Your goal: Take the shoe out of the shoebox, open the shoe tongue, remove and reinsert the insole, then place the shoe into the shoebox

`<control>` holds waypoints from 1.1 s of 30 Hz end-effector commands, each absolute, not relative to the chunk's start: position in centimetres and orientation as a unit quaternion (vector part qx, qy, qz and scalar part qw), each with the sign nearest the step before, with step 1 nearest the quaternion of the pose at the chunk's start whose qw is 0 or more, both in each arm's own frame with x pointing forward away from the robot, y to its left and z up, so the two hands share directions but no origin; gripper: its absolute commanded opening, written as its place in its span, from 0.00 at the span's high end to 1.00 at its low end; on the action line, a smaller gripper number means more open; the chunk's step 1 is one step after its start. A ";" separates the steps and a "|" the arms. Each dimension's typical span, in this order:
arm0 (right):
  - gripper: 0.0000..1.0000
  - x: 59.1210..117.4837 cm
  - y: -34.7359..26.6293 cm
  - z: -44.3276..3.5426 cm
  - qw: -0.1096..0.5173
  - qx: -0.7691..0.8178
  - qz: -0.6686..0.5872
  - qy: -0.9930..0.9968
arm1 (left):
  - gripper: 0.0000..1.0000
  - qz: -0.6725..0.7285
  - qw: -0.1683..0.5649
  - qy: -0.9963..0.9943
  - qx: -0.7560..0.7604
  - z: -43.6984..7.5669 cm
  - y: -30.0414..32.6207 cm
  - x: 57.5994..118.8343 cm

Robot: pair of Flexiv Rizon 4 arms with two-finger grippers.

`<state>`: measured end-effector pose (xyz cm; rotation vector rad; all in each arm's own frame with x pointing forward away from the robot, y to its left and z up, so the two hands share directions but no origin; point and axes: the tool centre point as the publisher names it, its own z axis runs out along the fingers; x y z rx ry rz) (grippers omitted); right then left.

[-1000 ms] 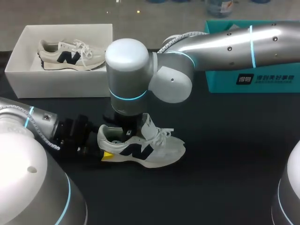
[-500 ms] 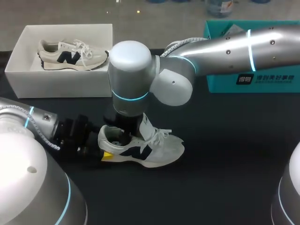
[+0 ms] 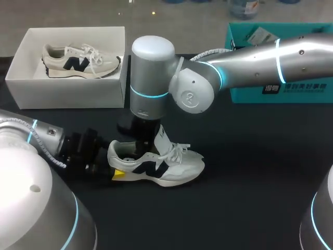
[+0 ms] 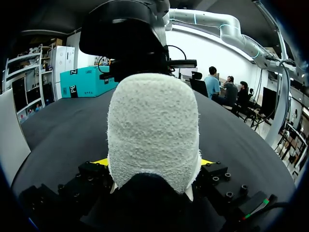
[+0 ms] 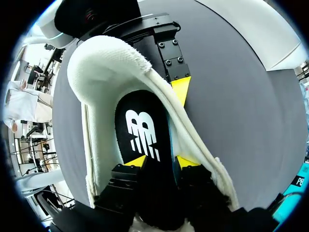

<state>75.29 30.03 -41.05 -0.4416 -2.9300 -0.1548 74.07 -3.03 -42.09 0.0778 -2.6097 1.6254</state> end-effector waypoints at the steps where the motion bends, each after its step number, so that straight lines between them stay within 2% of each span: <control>1: 1.00 75.0 30.2 -42.6 0.103 -0.145 -0.056 -0.982 | 1.00 0.529 0.032 -0.848 0.026 -41.6 -3.2 74.1; 8: 1.00 74.9 29.9 -39.5 0.137 -0.135 -0.086 -0.978 | 1.00 0.529 0.032 -0.848 0.026 -41.6 -3.2 74.1; 18: 1.00 75.7 30.4 -34.7 0.122 -0.095 -0.089 -0.984 | 1.00 0.529 0.032 -0.848 0.026 -41.6 -3.2 74.1; 27: 1.00 75.9 29.7 -33.8 0.106 -0.102 -0.076 -0.986 | 1.00 0.529 0.032 -0.848 0.026 -41.6 -3.2 74.1; 33: 1.00 74.9 28.1 -34.2 0.117 -0.114 -0.070 -0.984 | 1.00 0.529 0.032 -0.848 0.026 -41.6 -3.2 74.1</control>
